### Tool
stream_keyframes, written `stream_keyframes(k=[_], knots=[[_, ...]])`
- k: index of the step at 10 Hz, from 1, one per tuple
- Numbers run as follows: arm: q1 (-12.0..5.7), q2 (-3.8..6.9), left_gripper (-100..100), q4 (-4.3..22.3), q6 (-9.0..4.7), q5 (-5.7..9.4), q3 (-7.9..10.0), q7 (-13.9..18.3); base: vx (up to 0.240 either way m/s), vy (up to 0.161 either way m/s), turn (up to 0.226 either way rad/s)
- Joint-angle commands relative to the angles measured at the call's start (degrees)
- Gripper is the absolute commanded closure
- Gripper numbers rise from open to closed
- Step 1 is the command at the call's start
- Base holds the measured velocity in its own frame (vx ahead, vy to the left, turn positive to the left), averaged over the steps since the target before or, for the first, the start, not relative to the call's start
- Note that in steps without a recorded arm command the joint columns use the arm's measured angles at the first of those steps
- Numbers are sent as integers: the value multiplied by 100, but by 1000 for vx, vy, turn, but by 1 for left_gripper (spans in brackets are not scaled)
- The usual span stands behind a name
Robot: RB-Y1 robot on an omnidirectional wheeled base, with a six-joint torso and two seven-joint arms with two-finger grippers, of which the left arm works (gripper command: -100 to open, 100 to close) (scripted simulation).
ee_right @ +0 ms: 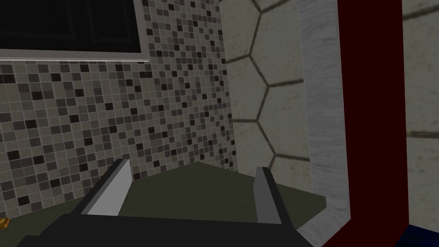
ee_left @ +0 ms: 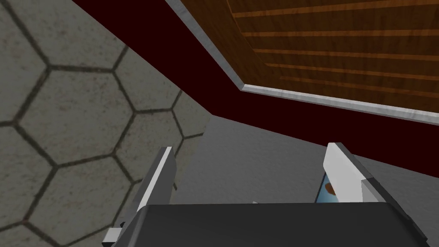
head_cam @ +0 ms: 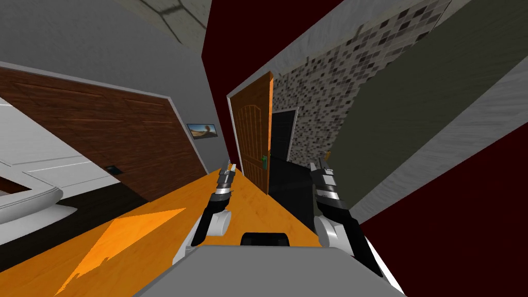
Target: Push the door open
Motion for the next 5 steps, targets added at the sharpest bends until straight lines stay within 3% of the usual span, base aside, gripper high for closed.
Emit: stream_keyframes(k=[1,5], knots=[[-120,33,-100,263,110,-7,-86,62,108,95,-126],[-448,68,-100,953,339,-48,-336,189,83,99,-134]])
